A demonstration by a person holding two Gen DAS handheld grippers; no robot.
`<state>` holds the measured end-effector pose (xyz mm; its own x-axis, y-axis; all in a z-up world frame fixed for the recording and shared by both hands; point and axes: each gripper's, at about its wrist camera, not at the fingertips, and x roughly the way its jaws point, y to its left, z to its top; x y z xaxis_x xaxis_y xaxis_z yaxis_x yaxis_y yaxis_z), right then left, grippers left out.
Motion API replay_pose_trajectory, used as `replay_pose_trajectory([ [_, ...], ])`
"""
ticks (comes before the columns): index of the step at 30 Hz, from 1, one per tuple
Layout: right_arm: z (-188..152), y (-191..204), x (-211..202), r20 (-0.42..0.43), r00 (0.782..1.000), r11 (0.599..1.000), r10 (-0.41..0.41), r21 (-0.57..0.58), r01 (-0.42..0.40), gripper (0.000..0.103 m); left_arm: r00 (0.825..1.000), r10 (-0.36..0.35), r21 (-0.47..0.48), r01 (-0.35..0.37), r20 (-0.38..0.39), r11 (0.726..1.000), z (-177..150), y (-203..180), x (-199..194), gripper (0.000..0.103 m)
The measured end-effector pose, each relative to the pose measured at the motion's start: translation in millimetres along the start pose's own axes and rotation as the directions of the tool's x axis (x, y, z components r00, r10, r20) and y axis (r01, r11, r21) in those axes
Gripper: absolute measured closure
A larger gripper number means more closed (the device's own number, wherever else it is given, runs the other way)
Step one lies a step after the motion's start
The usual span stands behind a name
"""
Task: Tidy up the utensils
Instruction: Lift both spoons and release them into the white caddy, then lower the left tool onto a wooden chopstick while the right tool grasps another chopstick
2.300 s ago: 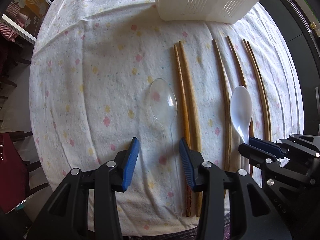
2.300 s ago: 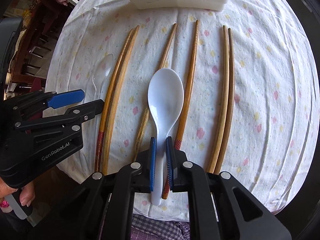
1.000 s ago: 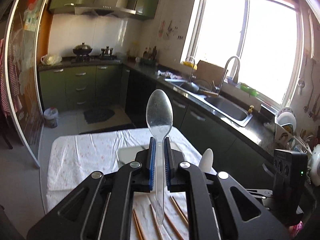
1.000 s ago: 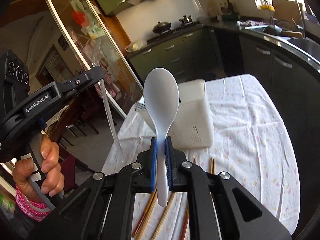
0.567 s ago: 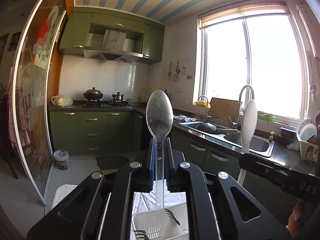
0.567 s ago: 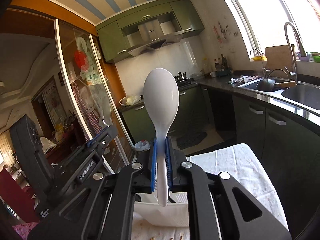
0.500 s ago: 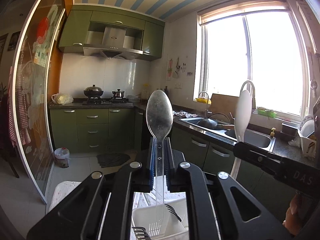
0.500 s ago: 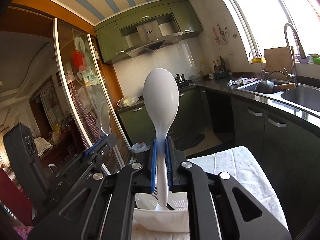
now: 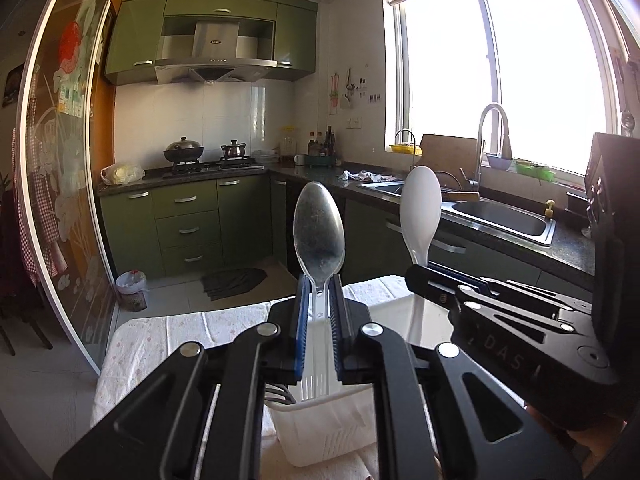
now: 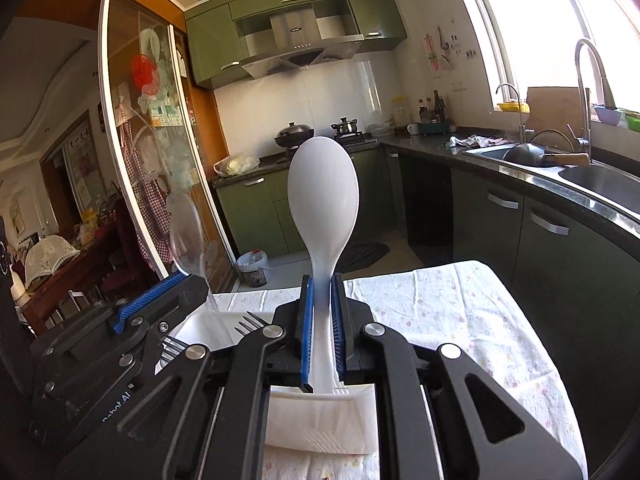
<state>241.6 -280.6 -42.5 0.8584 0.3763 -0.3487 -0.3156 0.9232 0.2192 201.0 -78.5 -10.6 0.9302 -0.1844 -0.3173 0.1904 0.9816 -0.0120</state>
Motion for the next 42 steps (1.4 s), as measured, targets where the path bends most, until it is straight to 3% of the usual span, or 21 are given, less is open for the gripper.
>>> replay_pose_trajectory([
  [3, -8.1, -2.8, -5.7, -0.003, 1.0, 1.0, -0.001, -0.003, 0.001, 0.091, 1.0, 0.004, -0.002, -0.004, -0.011, 1.0, -3.2, 0.6, -0.5, 0.083],
  [11, -11.7, 0.9, -34.0, 0.0, 1.0, 0.999, 0.029, -0.021, -0.029, 0.085, 1.0, -0.003, -0.006, 0.003, -0.029, 1.0, -1.6, 4.4, -13.4, 0.074],
  [14, -13.0, -1.0, -51.0, -0.021, 0.999, 0.999, 0.039, -0.017, -0.04, 0.085, 0.996, 0.0, -0.019, -0.002, -0.086, 1.0, 0.5, 6.8, -22.6, 0.07],
  [16, -15.9, -3.7, -62.0, -0.074, 0.996, 0.999, 0.047, -0.007, -0.048, 0.085, 0.984, 0.013, -0.019, -0.017, -0.177, 1.0, -2.4, 9.5, -26.7, 0.068],
  [18, -22.2, -7.5, -69.9, -0.153, 0.987, 0.999, 0.052, 0.0, -0.053, 0.085, 0.949, 0.032, -0.013, -0.038, -0.314, 0.999, -13.3, 10.8, -26.2, 0.066],
  [19, -27.1, -9.3, -71.9, -0.2, 0.979, 0.999, 0.041, -0.005, -0.042, 0.082, 0.916, 0.027, -0.013, -0.035, -0.4, 0.999, -22.6, 11.6, -24.2, 0.066],
  [22, -45.9, -16.1, -72.4, -0.349, 0.937, 1.0, 0.024, -0.008, -0.028, 0.078, 0.782, -0.022, -0.066, -0.024, -0.623, 0.998, -59.8, 16.1, -17.9, 0.066],
  [25, -67.0, -23.0, -68.4, -0.48, 0.877, 1.0, 0.029, 0.011, -0.027, 0.078, 0.64, -0.058, -0.116, -0.048, -0.766, 0.992, -97.1, 24.0, -12.8, 0.066],
  [27, -79.4, -25.7, -65.8, -0.546, 0.837, 1.0, 0.025, 0.017, -0.019, 0.078, 0.573, -0.059, -0.118, -0.066, -0.817, 0.991, -115.8, 24.2, -9.2, 0.072],
  [28, -83.7, -26.8, -65.4, -0.569, 0.822, 0.999, 0.033, 0.025, -0.023, 0.078, 0.552, -0.054, -0.112, -0.073, -0.832, 0.991, -122.3, 22.1, -7.9, 0.074],
  [30, -91.6, -27.1, -65.6, -0.591, 0.806, 1.0, 0.031, 0.022, -0.022, 0.078, 0.53, -0.049, -0.112, -0.088, -0.847, 0.99, -129.7, 24.1, -6.1, 0.075],
  [36, -93.8, -27.1, -65.3, -0.622, 0.782, 0.999, 0.039, 0.03, -0.026, 0.078, 0.497, -0.075, -0.145, -0.105, -0.865, 0.984, -132.3, 26.6, 2.7, 0.075],
  [42, -85.4, -21.6, -60.0, -0.645, 0.763, 0.999, 0.04, 0.023, -0.033, 0.078, 0.471, -0.044, -0.109, -0.111, -0.881, 0.988, -136.6, 23.1, 11.9, 0.075],
])
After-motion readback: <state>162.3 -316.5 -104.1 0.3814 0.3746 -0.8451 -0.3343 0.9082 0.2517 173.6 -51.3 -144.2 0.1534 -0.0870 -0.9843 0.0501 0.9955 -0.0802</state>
